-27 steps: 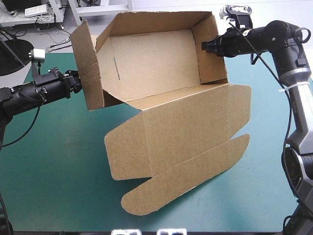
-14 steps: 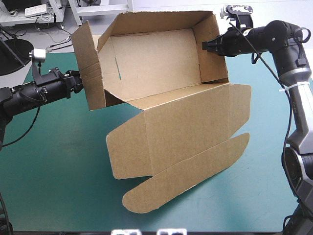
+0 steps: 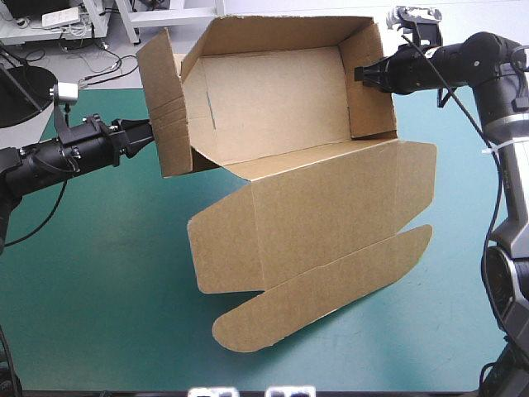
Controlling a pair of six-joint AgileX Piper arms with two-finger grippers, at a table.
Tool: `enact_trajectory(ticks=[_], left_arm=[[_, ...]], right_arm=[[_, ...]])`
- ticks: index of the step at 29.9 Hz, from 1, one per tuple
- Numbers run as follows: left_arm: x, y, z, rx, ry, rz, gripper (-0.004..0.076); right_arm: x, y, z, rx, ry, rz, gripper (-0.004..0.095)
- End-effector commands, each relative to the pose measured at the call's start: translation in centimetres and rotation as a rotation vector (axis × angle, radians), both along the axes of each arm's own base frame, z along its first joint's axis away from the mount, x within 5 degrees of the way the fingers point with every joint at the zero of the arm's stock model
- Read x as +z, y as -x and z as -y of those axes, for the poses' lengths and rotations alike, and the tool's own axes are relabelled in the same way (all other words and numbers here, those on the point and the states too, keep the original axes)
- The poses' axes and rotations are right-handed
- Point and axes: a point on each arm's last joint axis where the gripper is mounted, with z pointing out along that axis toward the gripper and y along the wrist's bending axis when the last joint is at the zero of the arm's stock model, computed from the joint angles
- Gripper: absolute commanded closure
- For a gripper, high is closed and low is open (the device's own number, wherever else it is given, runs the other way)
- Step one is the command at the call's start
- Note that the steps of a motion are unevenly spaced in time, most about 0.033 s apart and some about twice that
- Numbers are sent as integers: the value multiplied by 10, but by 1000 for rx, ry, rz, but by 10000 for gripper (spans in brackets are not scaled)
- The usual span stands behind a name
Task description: Fold the box
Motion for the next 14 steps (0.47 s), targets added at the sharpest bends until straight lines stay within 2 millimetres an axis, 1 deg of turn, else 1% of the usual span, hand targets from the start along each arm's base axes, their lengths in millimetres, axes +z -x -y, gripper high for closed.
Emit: enact_trajectory(ticks=[1,5,14], left_arm=[[27,18,10,-98,92,88,734],[30,19,10,-112,127,97,734],[30,19,10,-112,127,97,734]], right_arm=[[31,14,2,-21,-53,122,926],[29,12,1,-18,-63,110,926],[20,5,-6,4,-91,76,926]])
